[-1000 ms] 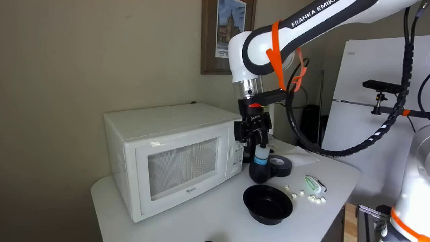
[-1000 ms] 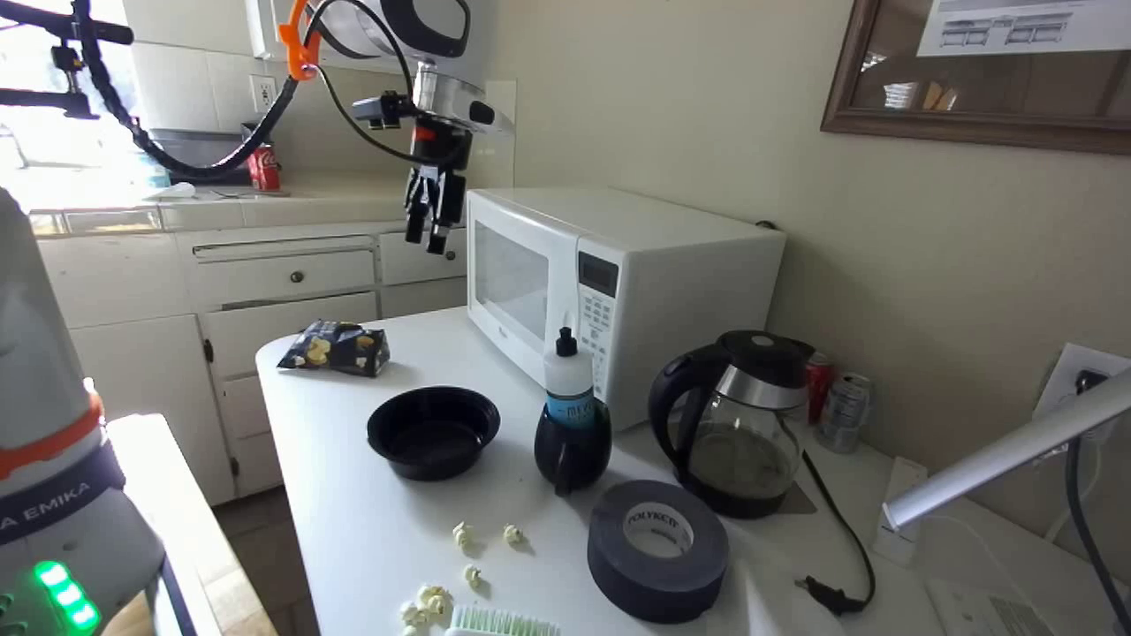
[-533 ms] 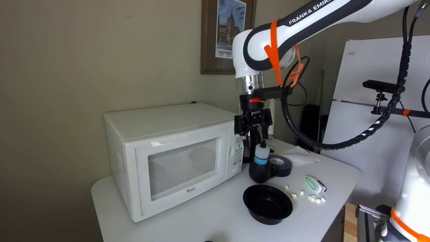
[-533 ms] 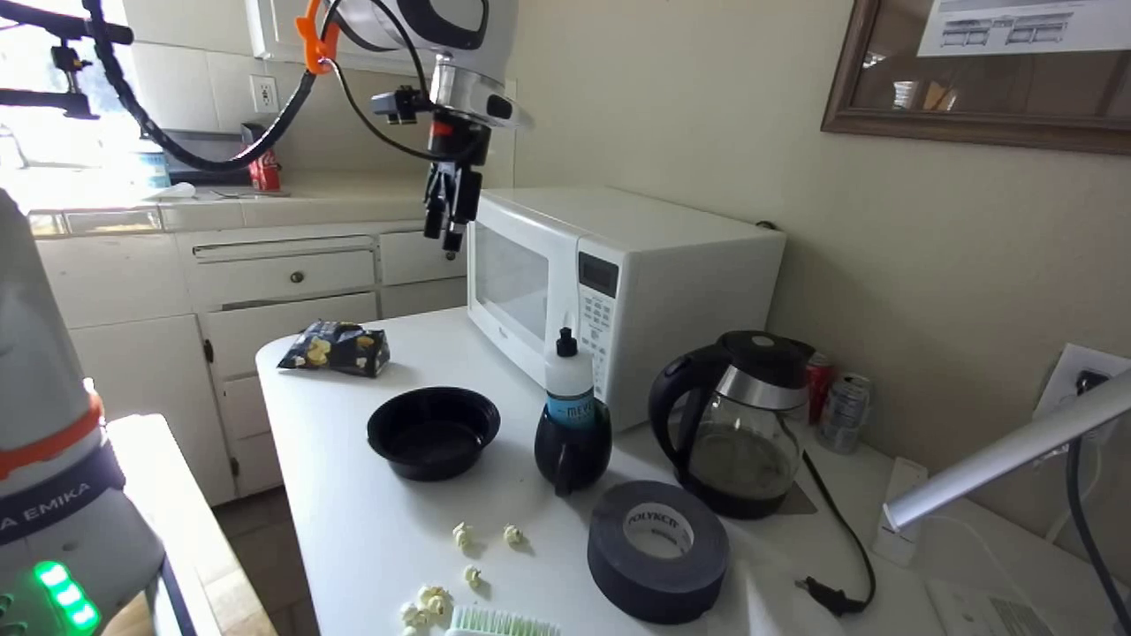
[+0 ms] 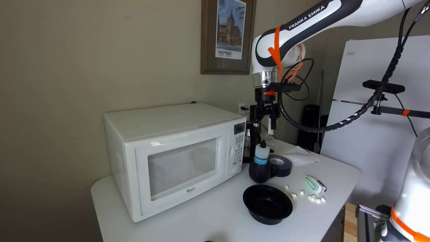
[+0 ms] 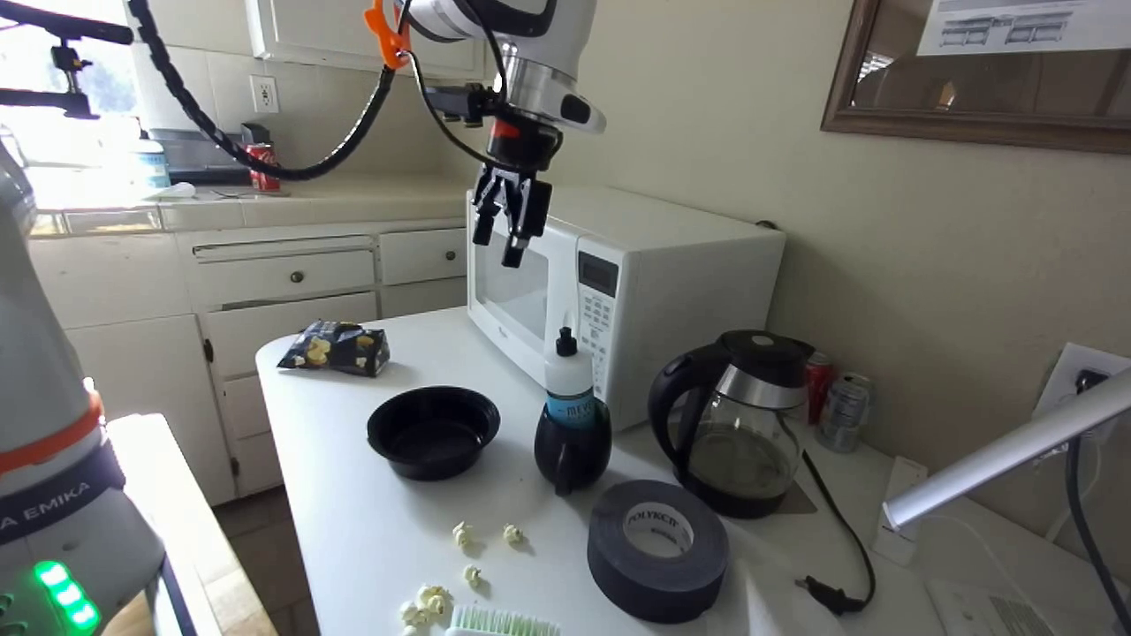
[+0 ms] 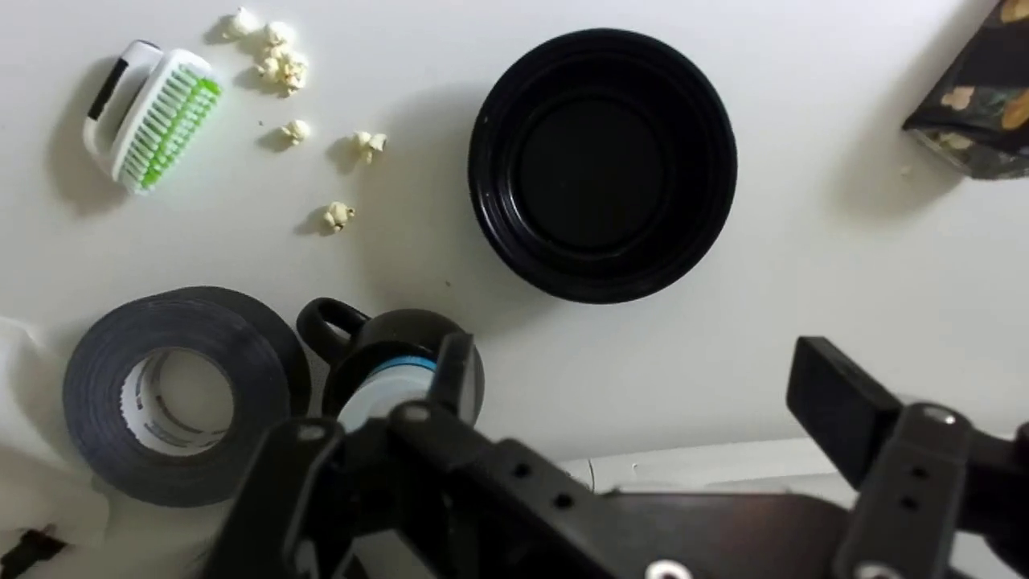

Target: Put the bottle in the middle of the black tape

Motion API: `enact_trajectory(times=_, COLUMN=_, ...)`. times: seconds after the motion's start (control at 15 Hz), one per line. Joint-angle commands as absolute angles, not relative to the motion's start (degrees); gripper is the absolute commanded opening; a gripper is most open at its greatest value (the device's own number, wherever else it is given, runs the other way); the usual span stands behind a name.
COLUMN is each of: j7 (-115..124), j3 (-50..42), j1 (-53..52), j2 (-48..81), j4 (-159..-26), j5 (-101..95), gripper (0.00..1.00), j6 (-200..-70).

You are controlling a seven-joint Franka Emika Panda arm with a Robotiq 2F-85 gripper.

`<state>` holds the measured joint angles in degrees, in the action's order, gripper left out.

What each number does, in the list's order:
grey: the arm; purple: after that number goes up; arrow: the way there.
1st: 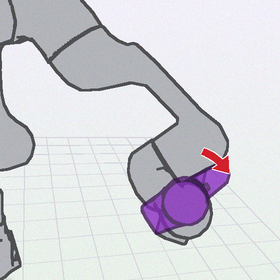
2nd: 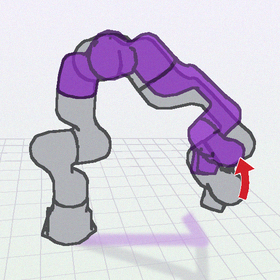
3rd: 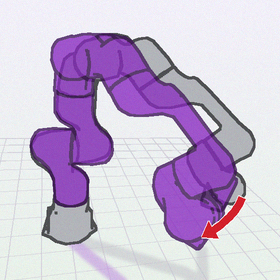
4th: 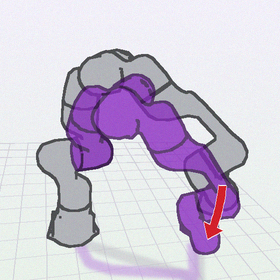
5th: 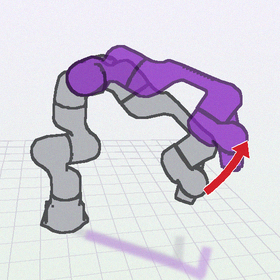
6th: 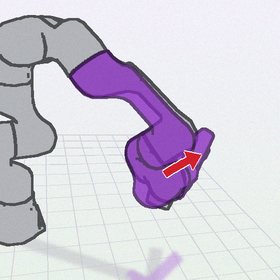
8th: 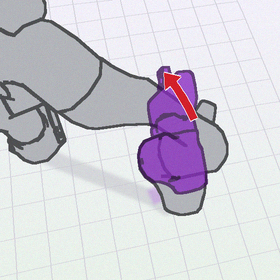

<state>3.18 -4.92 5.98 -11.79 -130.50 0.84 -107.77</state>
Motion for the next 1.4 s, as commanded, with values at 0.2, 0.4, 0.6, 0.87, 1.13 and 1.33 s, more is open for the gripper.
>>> enact_trajectory(times=0.2, j7=-3.42, j3=-6.25, j1=6.62, j2=-11.46, j4=-130.82, j5=-6.38, gripper=1.00, j6=-106.85)
enact_trajectory(times=0.4, j7=-3.39, j3=-6.36, j1=7.12, j2=-10.87, j4=-130.87, j5=-8.83, gripper=1.00, j6=-106.90)
enact_trajectory(times=0.6, j7=-3.19, j3=-6.62, j1=7.42, j2=-10.50, j4=-131.19, j5=-9.19, gripper=1.00, j6=-107.25)
enact_trajectory(times=0.87, j7=-6.67, j3=-9.12, j1=8.71, j2=-10.28, j4=-134.08, j5=-8.57, gripper=1.00, j6=-111.83)
enact_trajectory(times=1.13, j7=-9.26, j3=-10.37, j1=9.56, j2=-8.97, j4=-136.50, j5=-9.39, gripper=1.00, j6=-120.36)
enact_trajectory(times=1.33, j7=-8.04, j3=-9.50, j1=9.14, j2=-8.71, j4=-138.63, j5=-9.84, gripper=1.00, j6=-125.54)
